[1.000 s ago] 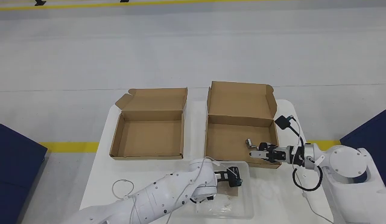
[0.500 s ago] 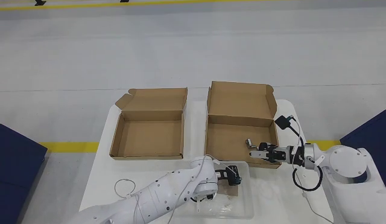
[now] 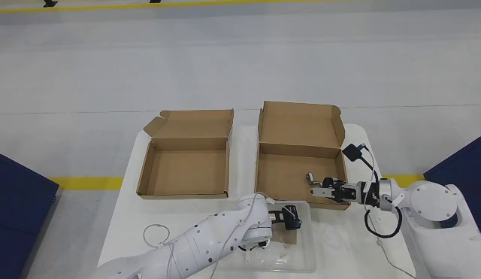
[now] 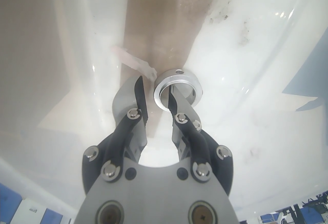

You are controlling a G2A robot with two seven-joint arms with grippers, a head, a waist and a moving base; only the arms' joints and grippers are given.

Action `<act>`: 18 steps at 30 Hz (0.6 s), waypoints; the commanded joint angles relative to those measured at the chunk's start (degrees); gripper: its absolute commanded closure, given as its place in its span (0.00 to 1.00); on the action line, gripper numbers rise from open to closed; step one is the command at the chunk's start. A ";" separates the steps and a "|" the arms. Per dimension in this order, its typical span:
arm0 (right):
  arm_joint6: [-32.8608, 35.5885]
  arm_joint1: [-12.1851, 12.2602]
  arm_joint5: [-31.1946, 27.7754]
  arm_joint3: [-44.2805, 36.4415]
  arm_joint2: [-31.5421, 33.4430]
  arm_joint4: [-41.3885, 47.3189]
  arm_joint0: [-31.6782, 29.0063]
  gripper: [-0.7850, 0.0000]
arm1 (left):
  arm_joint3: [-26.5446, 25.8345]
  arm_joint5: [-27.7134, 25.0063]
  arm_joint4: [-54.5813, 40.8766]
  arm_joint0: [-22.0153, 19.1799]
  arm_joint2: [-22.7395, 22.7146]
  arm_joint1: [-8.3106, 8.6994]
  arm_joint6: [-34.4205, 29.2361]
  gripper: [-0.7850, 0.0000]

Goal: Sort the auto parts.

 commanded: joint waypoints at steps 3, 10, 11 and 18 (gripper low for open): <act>0.00 0.00 0.00 0.00 0.00 0.00 0.00 0.00 | -0.32 -0.21 0.66 0.20 -0.34 0.09 -0.75 0.75; 0.00 0.00 0.00 0.00 0.00 0.00 0.00 0.00 | -0.83 -0.50 0.84 0.27 -0.56 -0.13 -3.61 0.71; 0.00 0.00 0.00 0.00 0.00 0.00 0.00 0.00 | -0.75 -0.47 0.84 0.27 -0.56 -0.23 -3.72 0.71; 0.00 0.00 0.00 0.00 0.00 0.00 0.00 0.00 | 1.02 -1.08 0.29 0.30 -0.24 -1.08 -3.59 0.68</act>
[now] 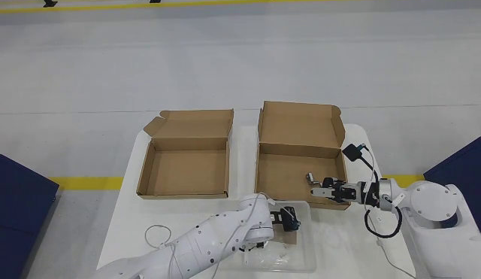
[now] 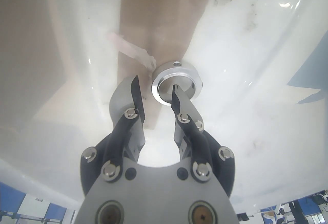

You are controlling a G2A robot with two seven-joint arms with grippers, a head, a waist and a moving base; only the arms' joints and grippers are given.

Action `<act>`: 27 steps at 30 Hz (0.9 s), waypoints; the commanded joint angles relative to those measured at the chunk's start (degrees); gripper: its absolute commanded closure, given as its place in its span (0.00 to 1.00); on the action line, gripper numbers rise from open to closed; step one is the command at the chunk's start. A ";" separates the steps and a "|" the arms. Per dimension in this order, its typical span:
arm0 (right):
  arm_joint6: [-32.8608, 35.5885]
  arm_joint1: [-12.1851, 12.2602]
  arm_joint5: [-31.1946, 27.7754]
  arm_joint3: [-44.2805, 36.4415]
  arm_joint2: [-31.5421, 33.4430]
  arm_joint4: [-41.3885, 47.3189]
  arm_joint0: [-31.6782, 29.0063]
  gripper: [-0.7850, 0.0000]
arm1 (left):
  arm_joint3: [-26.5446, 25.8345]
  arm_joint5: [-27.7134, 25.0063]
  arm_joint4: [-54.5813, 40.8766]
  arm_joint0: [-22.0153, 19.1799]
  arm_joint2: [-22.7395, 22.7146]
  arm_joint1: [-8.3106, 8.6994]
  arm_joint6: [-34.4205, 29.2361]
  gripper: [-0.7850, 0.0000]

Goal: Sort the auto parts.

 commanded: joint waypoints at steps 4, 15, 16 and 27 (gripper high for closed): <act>0.00 0.00 0.00 0.00 0.00 0.00 0.00 0.00 | 1.23 -0.50 -0.24 -0.15 0.20 -0.67 0.56 0.68; 0.00 0.00 0.00 0.00 0.00 0.00 0.00 0.00 | 3.02 -0.15 0.53 -0.22 0.20 -1.60 0.80 1.00; 0.00 0.00 0.00 0.00 0.00 0.00 0.00 0.00 | 3.07 0.13 0.83 -0.17 0.16 -1.65 1.00 1.00; 0.00 0.00 0.00 0.00 0.00 0.00 0.00 0.00 | 1.14 1.47 3.37 1.10 -1.24 -1.14 1.03 1.00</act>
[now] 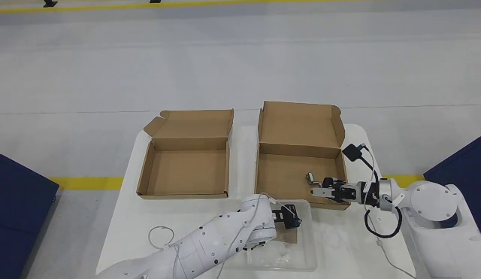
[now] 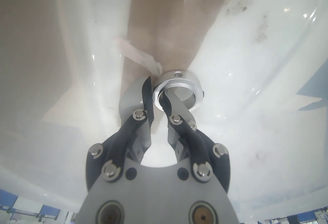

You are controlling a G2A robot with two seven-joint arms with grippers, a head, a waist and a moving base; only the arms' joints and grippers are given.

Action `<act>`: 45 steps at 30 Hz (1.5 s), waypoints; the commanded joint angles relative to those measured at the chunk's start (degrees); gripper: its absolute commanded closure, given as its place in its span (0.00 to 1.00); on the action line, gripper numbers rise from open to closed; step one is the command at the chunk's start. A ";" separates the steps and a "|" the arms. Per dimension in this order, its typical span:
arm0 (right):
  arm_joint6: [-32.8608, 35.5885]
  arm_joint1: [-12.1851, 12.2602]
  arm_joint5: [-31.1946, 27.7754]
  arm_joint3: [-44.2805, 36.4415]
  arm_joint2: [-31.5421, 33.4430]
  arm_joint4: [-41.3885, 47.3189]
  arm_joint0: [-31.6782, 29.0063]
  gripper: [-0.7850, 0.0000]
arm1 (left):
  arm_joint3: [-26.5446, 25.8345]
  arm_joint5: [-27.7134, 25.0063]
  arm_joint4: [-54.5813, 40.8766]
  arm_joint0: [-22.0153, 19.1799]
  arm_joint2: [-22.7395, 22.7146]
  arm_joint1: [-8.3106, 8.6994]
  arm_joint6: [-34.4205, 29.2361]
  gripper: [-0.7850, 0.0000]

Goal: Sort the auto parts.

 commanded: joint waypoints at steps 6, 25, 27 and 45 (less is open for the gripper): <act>0.00 0.00 0.00 0.00 0.00 0.00 0.00 0.00 | -4.17 -2.10 -1.66 1.21 -2.82 1.48 -2.81 1.00; 0.00 0.00 0.00 0.00 0.00 0.00 0.00 0.00 | -29.54 -4.61 -8.69 9.37 -16.63 11.78 -3.67 1.00; 0.00 0.00 0.00 0.00 0.00 0.00 0.00 0.00 | -29.54 -4.61 -8.69 9.37 -16.63 11.78 -3.67 1.00; 0.00 0.00 0.00 0.00 0.00 0.00 0.00 0.00 | -23.65 -33.90 -27.43 17.68 -34.89 19.87 25.62 1.00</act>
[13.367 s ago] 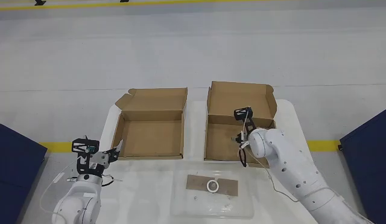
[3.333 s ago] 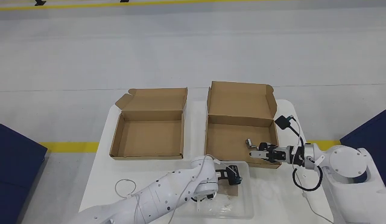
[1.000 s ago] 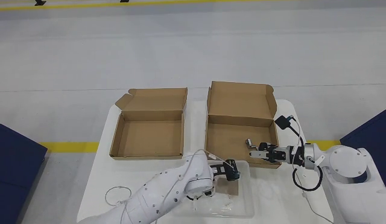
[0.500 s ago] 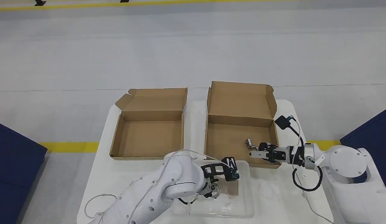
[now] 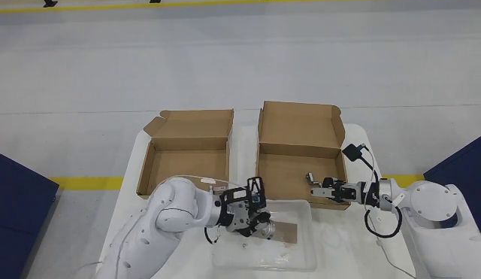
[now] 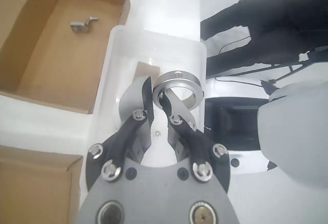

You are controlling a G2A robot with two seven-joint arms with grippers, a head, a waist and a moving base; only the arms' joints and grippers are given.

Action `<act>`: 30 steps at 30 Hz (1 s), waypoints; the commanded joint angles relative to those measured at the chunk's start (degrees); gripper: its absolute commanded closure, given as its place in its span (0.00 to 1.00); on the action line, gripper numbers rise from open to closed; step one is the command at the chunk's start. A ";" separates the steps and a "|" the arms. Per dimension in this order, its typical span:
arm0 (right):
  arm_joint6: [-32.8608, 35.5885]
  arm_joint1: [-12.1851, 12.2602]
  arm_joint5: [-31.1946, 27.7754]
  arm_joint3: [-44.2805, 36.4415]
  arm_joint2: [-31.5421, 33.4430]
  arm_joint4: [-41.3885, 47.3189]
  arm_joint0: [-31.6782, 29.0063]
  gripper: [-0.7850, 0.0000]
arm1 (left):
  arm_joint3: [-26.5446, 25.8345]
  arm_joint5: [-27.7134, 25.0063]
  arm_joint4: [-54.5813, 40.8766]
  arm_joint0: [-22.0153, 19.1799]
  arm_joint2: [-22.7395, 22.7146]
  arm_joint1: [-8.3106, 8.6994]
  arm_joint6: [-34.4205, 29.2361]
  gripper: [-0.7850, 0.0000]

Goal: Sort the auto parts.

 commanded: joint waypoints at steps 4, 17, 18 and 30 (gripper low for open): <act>0.00 0.00 0.00 0.00 0.00 0.00 0.00 0.00 | 2.61 -7.01 -6.66 -2.10 1.20 2.76 8.02 1.00; 0.00 0.00 0.00 0.00 0.00 0.00 0.00 0.00 | 1.22 -7.01 -11.90 -2.18 2.55 3.11 14.38 1.00; 0.00 0.00 0.00 0.00 0.00 0.00 0.00 0.00 | 1.33 -7.01 -13.31 -2.27 2.50 3.15 16.70 1.00; 0.00 0.00 0.00 0.00 0.00 0.00 0.00 0.00 | -1.85 -7.01 -23.83 -7.93 5.99 5.78 34.74 1.00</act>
